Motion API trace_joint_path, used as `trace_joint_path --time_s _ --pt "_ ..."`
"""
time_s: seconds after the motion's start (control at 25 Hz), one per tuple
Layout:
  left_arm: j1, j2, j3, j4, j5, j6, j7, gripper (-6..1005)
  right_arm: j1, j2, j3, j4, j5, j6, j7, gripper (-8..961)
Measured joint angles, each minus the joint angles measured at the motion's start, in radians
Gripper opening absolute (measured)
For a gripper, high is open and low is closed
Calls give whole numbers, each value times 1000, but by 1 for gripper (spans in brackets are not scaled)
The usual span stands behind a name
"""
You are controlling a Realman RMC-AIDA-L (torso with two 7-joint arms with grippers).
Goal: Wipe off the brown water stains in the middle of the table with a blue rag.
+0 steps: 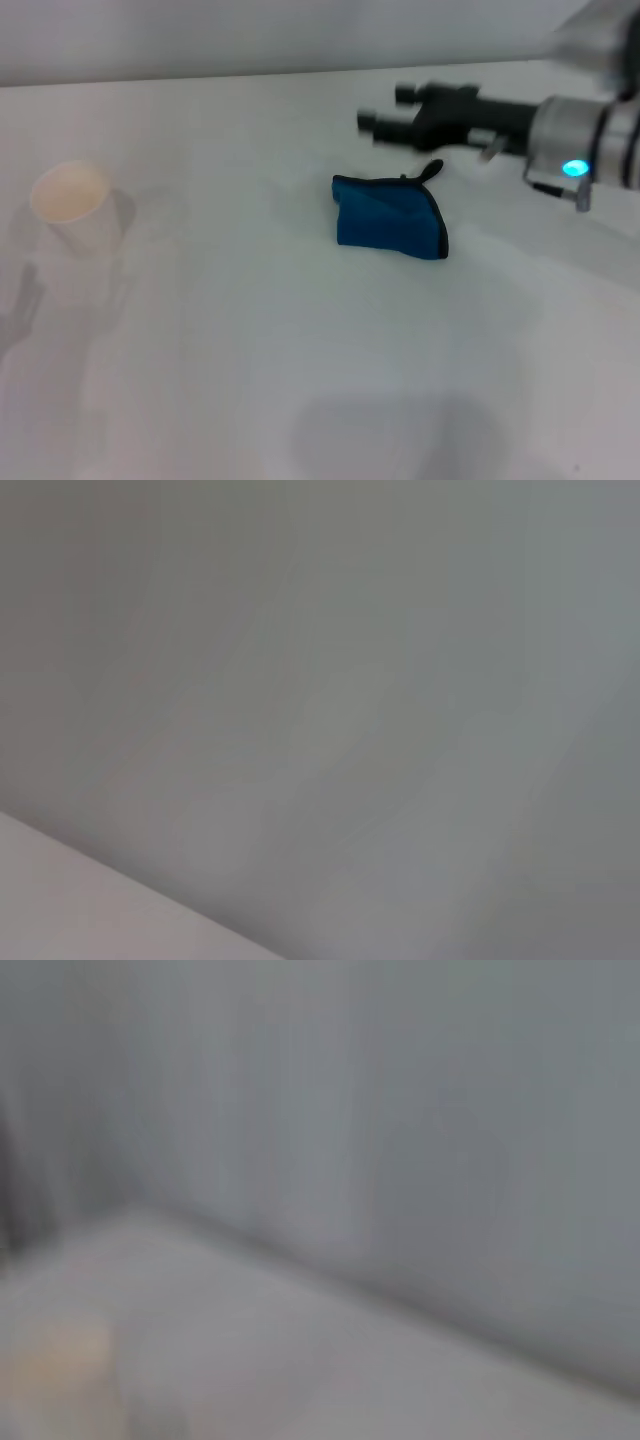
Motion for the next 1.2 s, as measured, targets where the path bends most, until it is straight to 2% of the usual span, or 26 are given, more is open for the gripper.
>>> trace_joint_path --time_s 0.12,0.24,0.4,0.52,0.56,0.68,0.8,1.04,1.2 --pt "1 0 0 0 0 0 0 888 -8 -1 110 126 264 -194 -161 653" --pt "0 -1 0 0 0 0 0 888 -3 0 218 315 524 -391 -344 778" --pt "-3 -2 0 0 0 -3 0 888 -7 3 261 507 767 -513 -681 836" --pt "-6 -2 0 0 0 -4 0 887 -16 6 262 617 896 -500 -952 851" --pt "-8 -2 0 0 -1 -5 0 887 -16 6 262 617 896 -500 -952 851" --pt "-10 -2 -6 1 -10 -12 0 887 -14 7 262 678 993 -443 -1149 850" --pt "-17 -3 -8 2 -22 -27 0 887 -10 7 262 686 1030 -365 -1274 850" --pt "-38 -5 -9 6 -60 -64 0 888 23 4 262 679 1037 -255 -1314 849" --pt "-86 -6 -9 3 -145 -126 9 888 52 3 259 679 1033 -180 -1315 849"
